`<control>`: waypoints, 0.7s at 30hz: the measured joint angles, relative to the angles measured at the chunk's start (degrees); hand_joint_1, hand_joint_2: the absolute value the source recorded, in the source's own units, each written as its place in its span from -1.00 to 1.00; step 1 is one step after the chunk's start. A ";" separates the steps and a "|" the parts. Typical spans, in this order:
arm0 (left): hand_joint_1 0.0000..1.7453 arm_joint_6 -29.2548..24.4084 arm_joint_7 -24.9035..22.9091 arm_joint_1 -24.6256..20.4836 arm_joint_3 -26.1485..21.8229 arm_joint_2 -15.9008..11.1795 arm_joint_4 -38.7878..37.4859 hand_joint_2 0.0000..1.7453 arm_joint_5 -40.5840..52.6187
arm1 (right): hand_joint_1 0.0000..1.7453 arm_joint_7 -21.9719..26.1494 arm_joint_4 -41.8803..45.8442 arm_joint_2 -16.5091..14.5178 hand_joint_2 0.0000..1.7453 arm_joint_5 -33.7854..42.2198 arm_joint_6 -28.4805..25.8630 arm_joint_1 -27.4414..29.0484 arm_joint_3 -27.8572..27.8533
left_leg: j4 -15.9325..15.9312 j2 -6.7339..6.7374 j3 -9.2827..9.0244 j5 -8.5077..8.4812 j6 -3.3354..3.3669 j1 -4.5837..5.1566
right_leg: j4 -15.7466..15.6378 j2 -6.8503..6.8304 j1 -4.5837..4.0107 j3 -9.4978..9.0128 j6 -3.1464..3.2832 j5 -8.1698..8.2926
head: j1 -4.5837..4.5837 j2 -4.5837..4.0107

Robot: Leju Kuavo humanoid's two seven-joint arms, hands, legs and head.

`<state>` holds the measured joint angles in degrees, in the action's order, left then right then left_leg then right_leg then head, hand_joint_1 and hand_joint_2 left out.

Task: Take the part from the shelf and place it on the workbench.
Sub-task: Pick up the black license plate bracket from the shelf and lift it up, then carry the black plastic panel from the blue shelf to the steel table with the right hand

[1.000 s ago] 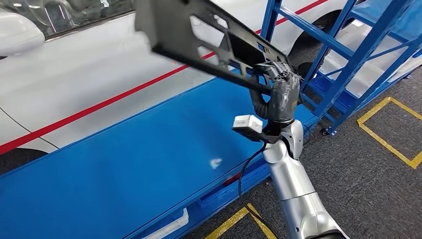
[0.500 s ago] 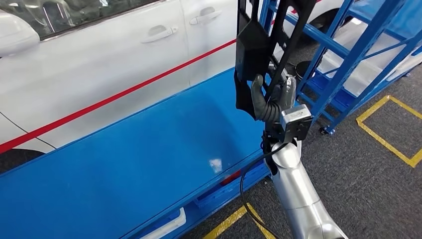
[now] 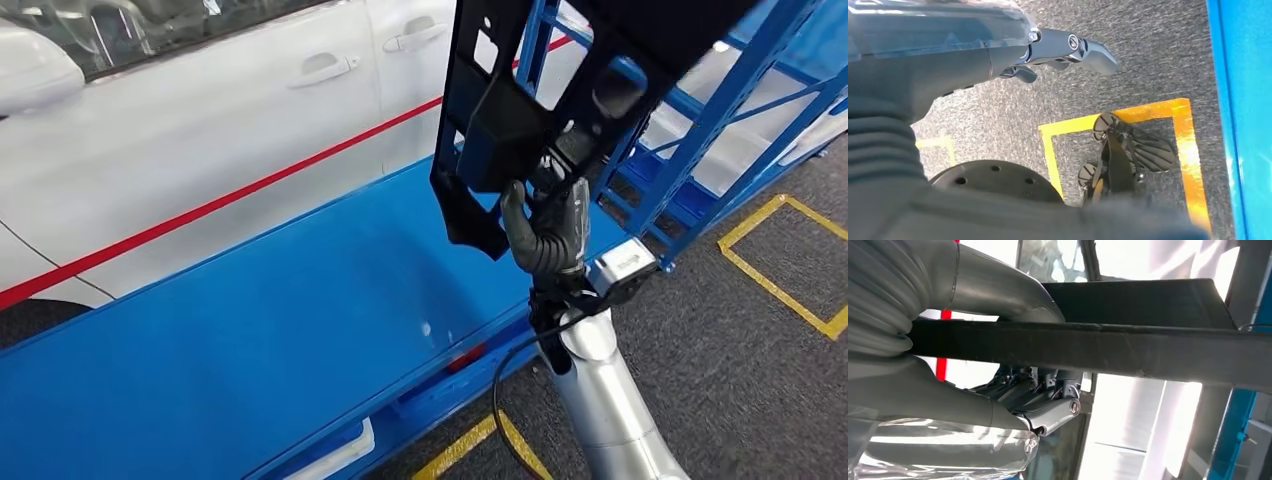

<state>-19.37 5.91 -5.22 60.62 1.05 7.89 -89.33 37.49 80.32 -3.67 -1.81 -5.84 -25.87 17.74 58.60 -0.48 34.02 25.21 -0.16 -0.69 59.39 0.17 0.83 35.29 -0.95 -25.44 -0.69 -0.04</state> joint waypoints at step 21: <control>-1.00 -0.48 -0.04 0.03 -0.99 0.46 0.00 1.00 -0.01 | 1.00 -1.39 6.42 2.29 1.00 10.44 11.14 6.26 3.86 | -1.03 0.30 -1.08 -0.08 1.54 -0.09 | 6.74 0.03 -0.58 2.73 0.12 -4.28 | 0.08 0.00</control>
<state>-19.85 5.86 -5.19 59.63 1.51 7.89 -89.34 36.10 86.75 -1.38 8.63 5.31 -19.61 21.59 57.57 -0.19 32.94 25.14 1.38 -0.78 66.13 0.19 0.25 38.02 -0.83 -29.72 -0.61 -0.05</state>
